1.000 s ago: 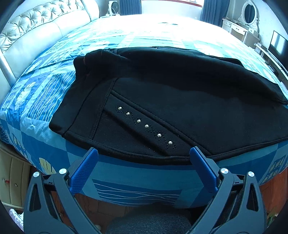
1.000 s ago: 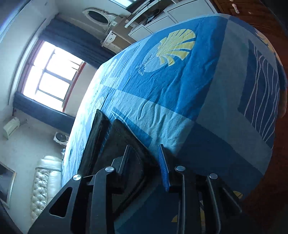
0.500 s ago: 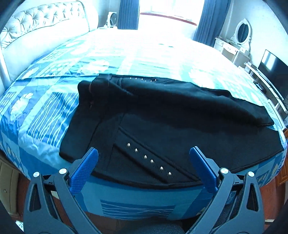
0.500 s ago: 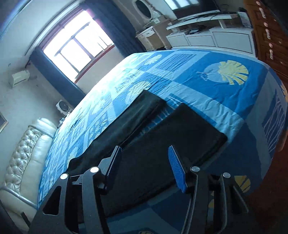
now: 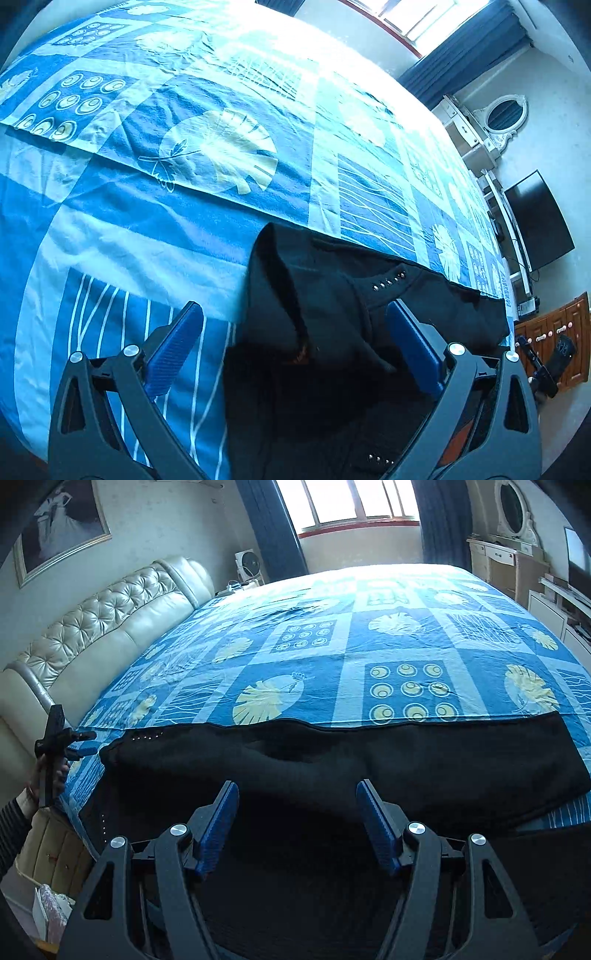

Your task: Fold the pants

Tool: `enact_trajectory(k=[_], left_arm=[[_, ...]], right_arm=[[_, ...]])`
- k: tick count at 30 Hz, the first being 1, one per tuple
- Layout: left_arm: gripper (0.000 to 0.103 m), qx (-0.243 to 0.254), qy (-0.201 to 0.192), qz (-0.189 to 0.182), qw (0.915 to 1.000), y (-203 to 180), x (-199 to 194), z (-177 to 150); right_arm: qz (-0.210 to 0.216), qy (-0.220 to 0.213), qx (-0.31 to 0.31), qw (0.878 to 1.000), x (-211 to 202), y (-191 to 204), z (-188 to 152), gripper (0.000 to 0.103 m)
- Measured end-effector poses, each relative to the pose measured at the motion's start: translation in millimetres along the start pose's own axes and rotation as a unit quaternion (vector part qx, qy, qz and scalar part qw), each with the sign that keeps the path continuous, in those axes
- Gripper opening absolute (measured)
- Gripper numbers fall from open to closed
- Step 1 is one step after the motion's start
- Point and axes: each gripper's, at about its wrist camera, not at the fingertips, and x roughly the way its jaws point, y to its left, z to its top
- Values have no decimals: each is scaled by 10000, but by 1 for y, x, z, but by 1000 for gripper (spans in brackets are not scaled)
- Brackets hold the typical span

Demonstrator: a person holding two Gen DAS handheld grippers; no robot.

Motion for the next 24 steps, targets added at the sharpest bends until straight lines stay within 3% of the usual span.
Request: enact_trajectory(k=[2, 5, 11, 14, 16, 18, 20, 24], left_arm=[[98, 90, 251, -51, 9996, 7, 22, 13], [75, -61, 721, -445, 9964, 18, 52, 26], [75, -40, 998, -1195, 9878, 11, 69, 34], [75, 238, 1054, -1118, 9878, 5, 74, 33], [69, 370, 1074, -1052, 9879, 3, 76, 35], [53, 399, 1148, -1032, 9872, 3, 79, 37], [43, 349, 1203, -988, 9872, 7, 81, 40], [38, 370, 1221, -971, 9871, 6, 83, 41]], right_arm=[[41, 96, -64, 9999, 14, 9, 5, 66], [-18, 199, -194, 9996, 31, 19, 12, 66], [108, 367, -486, 9981, 59, 32, 31, 66], [294, 544, -575, 9964, 79, 34, 47, 66], [445, 680, -671, 9944, 93, 34, 59, 66], [492, 858, -786, 9920, 109, 33, 73, 66], [656, 1226, -942, 9858, 130, 32, 84, 66], [702, 1886, -1345, 9703, 167, 34, 94, 66]])
